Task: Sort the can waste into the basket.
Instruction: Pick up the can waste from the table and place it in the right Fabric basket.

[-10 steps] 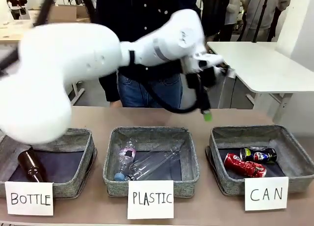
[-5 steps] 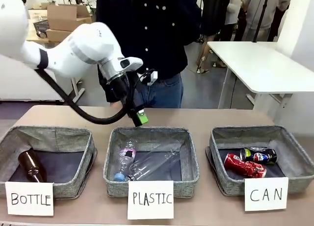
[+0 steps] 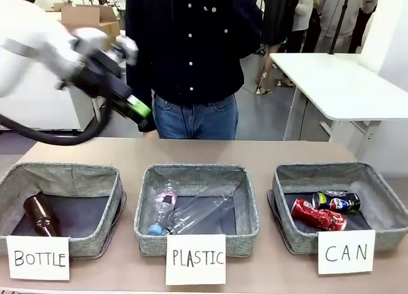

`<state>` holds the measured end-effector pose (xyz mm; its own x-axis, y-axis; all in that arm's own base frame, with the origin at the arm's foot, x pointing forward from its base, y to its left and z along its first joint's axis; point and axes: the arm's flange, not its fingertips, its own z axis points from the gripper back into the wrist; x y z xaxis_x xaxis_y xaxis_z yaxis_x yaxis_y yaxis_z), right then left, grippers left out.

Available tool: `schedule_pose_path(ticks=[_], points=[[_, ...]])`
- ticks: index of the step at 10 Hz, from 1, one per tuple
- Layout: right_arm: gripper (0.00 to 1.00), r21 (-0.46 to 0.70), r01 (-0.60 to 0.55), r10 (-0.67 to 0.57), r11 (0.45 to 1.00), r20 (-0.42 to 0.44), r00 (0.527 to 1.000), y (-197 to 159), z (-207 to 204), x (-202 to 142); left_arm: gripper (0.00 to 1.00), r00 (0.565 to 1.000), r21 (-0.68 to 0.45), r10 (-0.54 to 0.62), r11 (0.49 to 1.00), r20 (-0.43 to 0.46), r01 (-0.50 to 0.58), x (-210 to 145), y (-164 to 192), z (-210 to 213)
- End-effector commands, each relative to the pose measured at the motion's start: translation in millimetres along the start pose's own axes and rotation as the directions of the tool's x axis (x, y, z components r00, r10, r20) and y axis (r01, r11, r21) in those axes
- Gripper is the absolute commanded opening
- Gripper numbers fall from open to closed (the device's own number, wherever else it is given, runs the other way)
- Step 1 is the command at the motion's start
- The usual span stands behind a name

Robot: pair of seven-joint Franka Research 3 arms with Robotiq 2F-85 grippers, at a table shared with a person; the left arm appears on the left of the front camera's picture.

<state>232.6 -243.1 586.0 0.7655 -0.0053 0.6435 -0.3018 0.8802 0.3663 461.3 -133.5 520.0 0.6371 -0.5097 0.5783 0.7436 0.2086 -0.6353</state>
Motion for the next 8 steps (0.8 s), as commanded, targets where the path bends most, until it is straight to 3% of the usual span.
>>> schedule_pose_path(ticks=[1,3,4,5,7,8], points=[[1.0,0.091,-0.039,0.039,0.995,0.006,0.999,33.2,-8.5,13.7,1.0,0.995,-0.163,0.004,0.987,0.096,0.011,-48.0,5.6,51.1],[1.0,0.235,0.006,0.009,0.972,-0.063,0.998,125.2,-63.3,43.6,1.0,0.959,-0.334,-0.019,0.935,0.281,0.117,-88.2,15.6,89.6],[1.0,0.223,0.037,-0.018,0.974,-0.09,0.996,168.8,-96.7,52.7,1.0,0.93,-0.373,-0.017,0.913,0.367,0.164,-110.1,16.8,100.1],[1.0,0.277,0.076,-0.047,0.958,-0.112,0.993,206.8,-123.5,56.8,1.0,0.977,-0.215,-0.015,0.975,0.213,0.062,-80.6,-1.9,98.2],[1.0,0.44,0.145,-0.069,0.886,-0.185,0.98,255.1,-169.5,50.5,1.0,0.977,-0.215,-0.015,0.975,0.213,0.062,-80.6,-1.9,98.2],[1.0,0.483,0.257,-0.13,0.837,-0.279,0.951,259.8,-191.0,50.4,1.0,0.977,-0.215,-0.015,0.975,0.213,0.062,-80.6,-1.9,98.2]])
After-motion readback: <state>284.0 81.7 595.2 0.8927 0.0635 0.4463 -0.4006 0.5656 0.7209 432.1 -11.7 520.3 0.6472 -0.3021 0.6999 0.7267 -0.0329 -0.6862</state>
